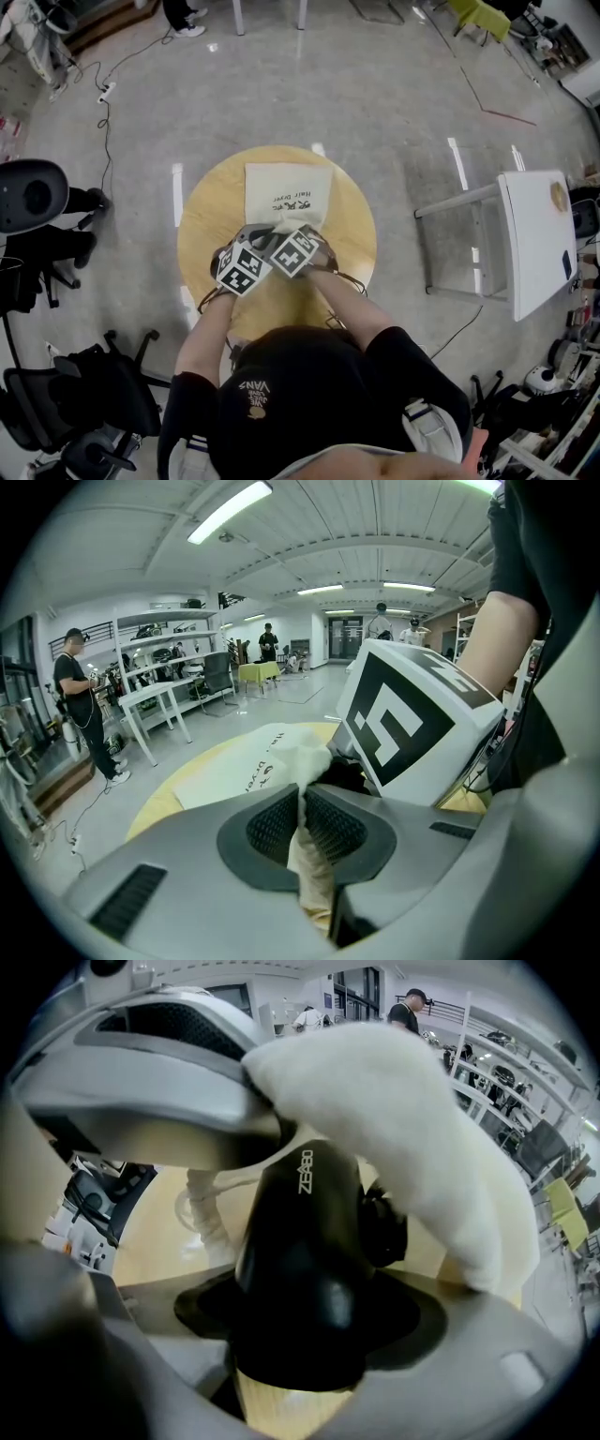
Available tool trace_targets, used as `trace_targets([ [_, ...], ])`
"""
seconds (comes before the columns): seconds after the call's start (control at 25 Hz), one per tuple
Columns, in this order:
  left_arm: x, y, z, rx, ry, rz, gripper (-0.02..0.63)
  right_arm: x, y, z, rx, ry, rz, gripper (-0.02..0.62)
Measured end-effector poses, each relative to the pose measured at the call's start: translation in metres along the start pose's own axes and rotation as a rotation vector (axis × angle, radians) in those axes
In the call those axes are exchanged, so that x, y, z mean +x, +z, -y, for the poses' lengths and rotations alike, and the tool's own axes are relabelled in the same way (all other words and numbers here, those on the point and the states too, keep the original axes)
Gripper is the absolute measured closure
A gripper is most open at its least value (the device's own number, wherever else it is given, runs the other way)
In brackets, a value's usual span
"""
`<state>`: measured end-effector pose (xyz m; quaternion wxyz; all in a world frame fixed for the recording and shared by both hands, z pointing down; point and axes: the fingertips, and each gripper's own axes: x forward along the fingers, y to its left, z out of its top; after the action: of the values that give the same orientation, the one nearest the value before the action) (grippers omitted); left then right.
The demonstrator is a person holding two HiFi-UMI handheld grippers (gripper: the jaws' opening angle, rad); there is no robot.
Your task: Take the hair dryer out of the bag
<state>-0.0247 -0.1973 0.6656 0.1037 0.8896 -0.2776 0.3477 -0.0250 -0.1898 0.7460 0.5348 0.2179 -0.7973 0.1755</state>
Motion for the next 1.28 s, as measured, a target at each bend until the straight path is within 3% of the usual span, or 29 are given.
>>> trace_targets([
  [0.6,0.002,-0.002,0.003,0.005,-0.004,-0.016,0.58,-0.005,0.002,0.001,-0.002,0.02,0.112,0.241],
  [1.28,-0.007,-0.002,0.003,0.03,0.019,-0.012,0.58,-0.034,-0.016,-0.025,0.018,0.134,0.196,0.242],
])
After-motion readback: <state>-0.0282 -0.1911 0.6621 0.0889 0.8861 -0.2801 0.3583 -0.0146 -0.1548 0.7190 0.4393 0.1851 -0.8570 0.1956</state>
